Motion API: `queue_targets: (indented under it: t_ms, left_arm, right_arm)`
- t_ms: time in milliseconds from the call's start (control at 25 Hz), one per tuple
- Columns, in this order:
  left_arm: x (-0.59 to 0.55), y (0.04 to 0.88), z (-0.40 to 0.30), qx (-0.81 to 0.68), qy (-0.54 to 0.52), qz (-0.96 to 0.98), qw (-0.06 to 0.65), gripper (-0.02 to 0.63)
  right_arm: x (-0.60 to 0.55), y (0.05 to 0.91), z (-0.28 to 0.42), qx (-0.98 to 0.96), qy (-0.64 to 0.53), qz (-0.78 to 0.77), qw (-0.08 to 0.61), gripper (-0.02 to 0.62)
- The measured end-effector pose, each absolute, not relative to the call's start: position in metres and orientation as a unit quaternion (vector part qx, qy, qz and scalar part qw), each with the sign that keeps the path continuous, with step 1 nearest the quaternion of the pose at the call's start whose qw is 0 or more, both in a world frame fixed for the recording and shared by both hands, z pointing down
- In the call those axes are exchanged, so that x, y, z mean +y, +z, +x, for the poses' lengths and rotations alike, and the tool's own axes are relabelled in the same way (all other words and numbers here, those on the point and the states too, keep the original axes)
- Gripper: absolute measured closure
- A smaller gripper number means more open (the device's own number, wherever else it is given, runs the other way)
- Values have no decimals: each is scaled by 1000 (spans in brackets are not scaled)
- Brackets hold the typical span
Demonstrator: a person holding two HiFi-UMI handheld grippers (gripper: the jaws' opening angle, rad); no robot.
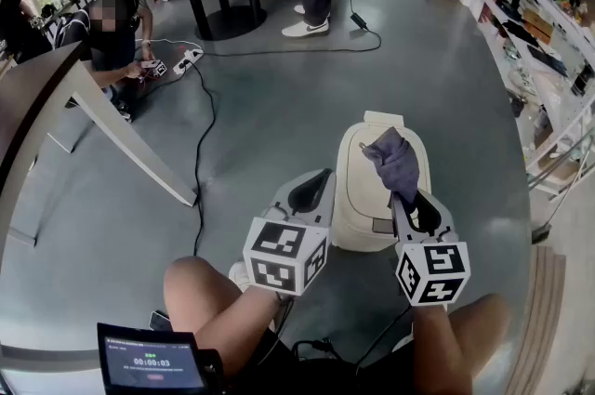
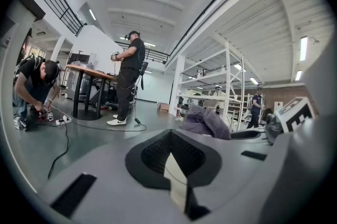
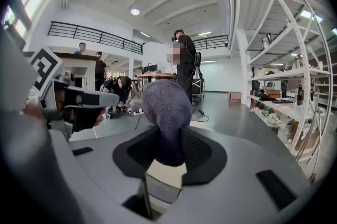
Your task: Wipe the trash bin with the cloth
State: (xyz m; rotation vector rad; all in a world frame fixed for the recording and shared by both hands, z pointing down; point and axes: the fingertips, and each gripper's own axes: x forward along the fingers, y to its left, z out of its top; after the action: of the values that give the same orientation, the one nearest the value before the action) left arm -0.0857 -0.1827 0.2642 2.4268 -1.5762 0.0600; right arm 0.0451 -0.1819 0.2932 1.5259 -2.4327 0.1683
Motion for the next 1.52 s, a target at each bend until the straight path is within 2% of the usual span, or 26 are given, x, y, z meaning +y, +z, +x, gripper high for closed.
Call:
queue_targets:
  t_ms: [320,720,1160,1520]
  left_arm:
    - [-237,262,-90,-559,69,822,86,607]
    - [-311,243,-118,-529,99,840,69,607]
    - [-351,244,-131,-540,123,830,62,607]
    - [-347,274,-122,-517,157,836,91,607]
  right_arm:
    - [-222,286,42,-833,60,514,197,482]
    - [-292,287,25,-835,120,487,227,482]
    - [-366,342,-8,-820,136,409,376,482]
    - [-386,369,-9,-807,123,382,434,482]
